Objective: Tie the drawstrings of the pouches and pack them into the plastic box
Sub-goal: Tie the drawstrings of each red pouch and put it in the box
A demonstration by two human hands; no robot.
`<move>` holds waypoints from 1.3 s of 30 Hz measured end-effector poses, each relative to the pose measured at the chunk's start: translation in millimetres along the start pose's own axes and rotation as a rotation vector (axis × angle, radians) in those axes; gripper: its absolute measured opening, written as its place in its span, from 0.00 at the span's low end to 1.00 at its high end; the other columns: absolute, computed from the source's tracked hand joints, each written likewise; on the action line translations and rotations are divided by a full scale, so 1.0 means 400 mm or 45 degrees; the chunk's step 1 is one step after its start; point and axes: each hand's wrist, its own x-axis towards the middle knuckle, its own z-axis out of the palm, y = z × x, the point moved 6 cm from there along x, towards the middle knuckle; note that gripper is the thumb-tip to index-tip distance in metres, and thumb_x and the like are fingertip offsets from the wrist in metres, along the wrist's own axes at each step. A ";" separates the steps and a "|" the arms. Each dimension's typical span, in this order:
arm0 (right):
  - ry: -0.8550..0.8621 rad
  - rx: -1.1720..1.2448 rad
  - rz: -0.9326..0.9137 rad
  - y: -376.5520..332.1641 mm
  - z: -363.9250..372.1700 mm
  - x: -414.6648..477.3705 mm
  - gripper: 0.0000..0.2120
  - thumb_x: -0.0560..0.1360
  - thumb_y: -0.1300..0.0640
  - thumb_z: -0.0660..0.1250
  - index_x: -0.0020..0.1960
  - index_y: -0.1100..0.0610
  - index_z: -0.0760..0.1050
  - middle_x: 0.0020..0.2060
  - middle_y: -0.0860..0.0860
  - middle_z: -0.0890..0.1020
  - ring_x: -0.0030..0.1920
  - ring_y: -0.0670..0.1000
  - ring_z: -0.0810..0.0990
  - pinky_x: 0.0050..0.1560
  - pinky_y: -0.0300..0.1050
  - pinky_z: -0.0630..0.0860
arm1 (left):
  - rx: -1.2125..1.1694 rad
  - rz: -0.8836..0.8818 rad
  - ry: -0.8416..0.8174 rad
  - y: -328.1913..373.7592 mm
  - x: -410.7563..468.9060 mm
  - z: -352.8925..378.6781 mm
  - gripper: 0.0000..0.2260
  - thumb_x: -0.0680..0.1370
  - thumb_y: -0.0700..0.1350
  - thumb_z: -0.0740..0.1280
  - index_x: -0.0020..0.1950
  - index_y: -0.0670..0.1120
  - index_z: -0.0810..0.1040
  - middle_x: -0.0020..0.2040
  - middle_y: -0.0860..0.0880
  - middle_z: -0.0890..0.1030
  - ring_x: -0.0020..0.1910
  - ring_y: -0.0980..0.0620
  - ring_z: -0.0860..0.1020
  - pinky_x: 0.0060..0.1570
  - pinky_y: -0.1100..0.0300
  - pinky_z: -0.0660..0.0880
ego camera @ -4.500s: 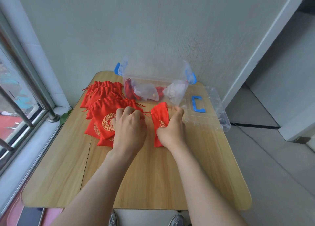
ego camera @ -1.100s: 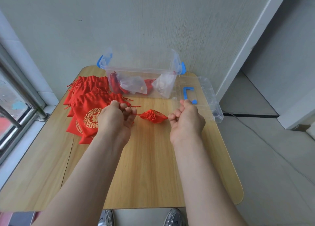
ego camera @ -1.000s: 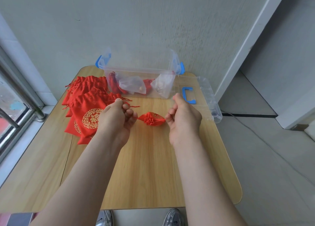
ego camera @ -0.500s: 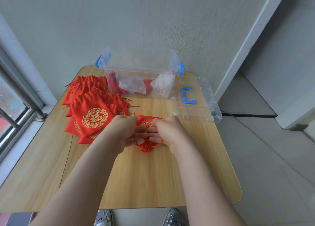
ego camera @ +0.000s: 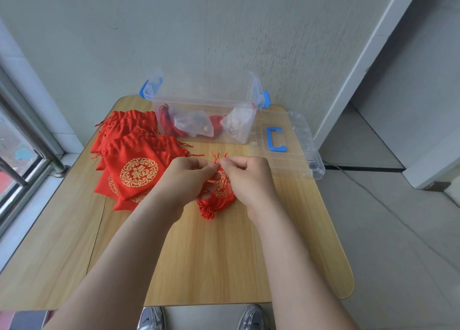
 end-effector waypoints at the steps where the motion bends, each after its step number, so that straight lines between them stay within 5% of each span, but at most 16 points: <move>1: -0.010 -0.027 -0.022 -0.002 -0.001 -0.001 0.10 0.82 0.53 0.71 0.43 0.48 0.86 0.40 0.43 0.87 0.46 0.41 0.84 0.46 0.34 0.77 | 0.036 0.023 -0.009 0.004 -0.001 0.001 0.09 0.84 0.45 0.70 0.54 0.39 0.84 0.45 0.45 0.86 0.35 0.54 0.81 0.41 0.56 0.82; 4: -0.070 -0.073 -0.046 -0.004 -0.001 -0.001 0.08 0.83 0.53 0.70 0.49 0.50 0.87 0.45 0.43 0.87 0.48 0.37 0.82 0.45 0.31 0.73 | 0.177 0.093 0.000 0.013 -0.002 0.000 0.09 0.84 0.45 0.70 0.50 0.41 0.85 0.42 0.46 0.87 0.34 0.54 0.80 0.40 0.56 0.82; 9: -0.102 -0.084 0.012 0.009 -0.001 0.009 0.08 0.84 0.52 0.69 0.60 0.51 0.85 0.53 0.46 0.86 0.56 0.44 0.83 0.49 0.35 0.74 | 0.182 0.088 -0.012 0.009 -0.001 -0.010 0.09 0.82 0.46 0.73 0.47 0.41 0.87 0.40 0.47 0.87 0.35 0.53 0.79 0.44 0.54 0.82; 14: 0.030 -0.008 0.019 0.016 -0.012 0.022 0.08 0.84 0.54 0.69 0.56 0.53 0.87 0.51 0.48 0.88 0.55 0.48 0.86 0.57 0.45 0.82 | 0.154 0.026 -0.045 -0.005 0.001 -0.009 0.10 0.81 0.47 0.74 0.49 0.40 0.87 0.39 0.45 0.85 0.37 0.51 0.79 0.47 0.52 0.79; 17: 0.142 -0.031 0.012 0.019 -0.029 0.026 0.07 0.81 0.54 0.72 0.45 0.53 0.87 0.44 0.49 0.88 0.50 0.52 0.87 0.54 0.50 0.84 | 0.126 -0.001 -0.022 -0.007 0.004 -0.009 0.09 0.82 0.46 0.72 0.51 0.40 0.87 0.41 0.46 0.87 0.38 0.52 0.81 0.50 0.50 0.80; 21: 0.217 -0.050 -0.016 -0.003 -0.072 0.020 0.13 0.79 0.56 0.75 0.36 0.49 0.82 0.38 0.43 0.83 0.43 0.44 0.82 0.44 0.40 0.76 | 0.144 -0.023 0.001 -0.009 0.005 -0.014 0.08 0.82 0.45 0.72 0.51 0.41 0.87 0.44 0.45 0.88 0.39 0.52 0.82 0.48 0.53 0.80; 27: -0.128 -0.057 -0.090 -0.036 -0.048 -0.002 0.06 0.78 0.53 0.77 0.43 0.47 0.84 0.38 0.51 0.88 0.38 0.42 0.83 0.52 0.47 0.83 | 0.233 0.000 -0.069 -0.004 -0.004 -0.013 0.07 0.82 0.46 0.72 0.50 0.44 0.87 0.44 0.48 0.88 0.39 0.54 0.81 0.43 0.57 0.77; 33: -0.100 -0.100 -0.164 -0.030 -0.047 0.001 0.07 0.77 0.50 0.79 0.54 0.49 0.88 0.44 0.38 0.87 0.46 0.31 0.82 0.45 0.23 0.73 | 0.300 0.045 -0.181 0.018 -0.022 0.003 0.08 0.81 0.45 0.72 0.49 0.44 0.88 0.46 0.48 0.88 0.42 0.54 0.79 0.46 0.58 0.74; 39: -0.089 -0.102 -0.149 -0.021 -0.044 0.007 0.10 0.77 0.49 0.78 0.56 0.52 0.88 0.45 0.44 0.89 0.51 0.38 0.85 0.45 0.25 0.74 | 0.349 0.083 -0.237 0.030 -0.032 0.005 0.08 0.79 0.50 0.75 0.47 0.46 0.89 0.48 0.46 0.88 0.43 0.54 0.79 0.48 0.58 0.74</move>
